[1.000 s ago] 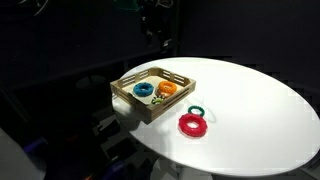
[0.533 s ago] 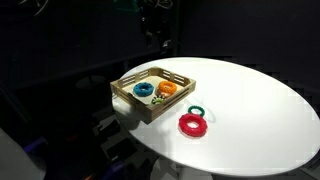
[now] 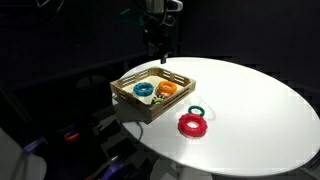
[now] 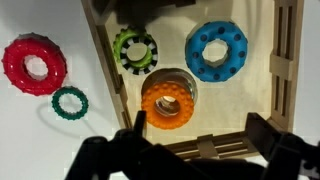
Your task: Put the orange ring on the table
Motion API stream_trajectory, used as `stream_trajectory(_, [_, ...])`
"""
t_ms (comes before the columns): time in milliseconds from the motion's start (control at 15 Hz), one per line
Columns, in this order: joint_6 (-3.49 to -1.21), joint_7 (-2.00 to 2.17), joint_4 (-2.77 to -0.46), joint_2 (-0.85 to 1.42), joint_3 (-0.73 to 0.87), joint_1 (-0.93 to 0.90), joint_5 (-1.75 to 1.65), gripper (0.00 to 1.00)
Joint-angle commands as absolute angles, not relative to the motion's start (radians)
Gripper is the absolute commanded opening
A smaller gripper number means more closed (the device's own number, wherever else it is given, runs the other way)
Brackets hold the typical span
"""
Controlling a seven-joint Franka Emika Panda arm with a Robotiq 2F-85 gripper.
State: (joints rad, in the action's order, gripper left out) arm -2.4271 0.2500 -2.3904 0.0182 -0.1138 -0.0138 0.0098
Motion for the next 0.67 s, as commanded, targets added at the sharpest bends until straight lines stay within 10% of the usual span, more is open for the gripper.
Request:
stream_trajectory(0, [-2.424, 0.232, -2.301, 0.138, -0.093, -0.035, 0.026, 1.0])
stream_trajectory(600, [-2.513, 0.314, -2.201, 0.338, -0.04, -0.109, -0.039, 1.0])
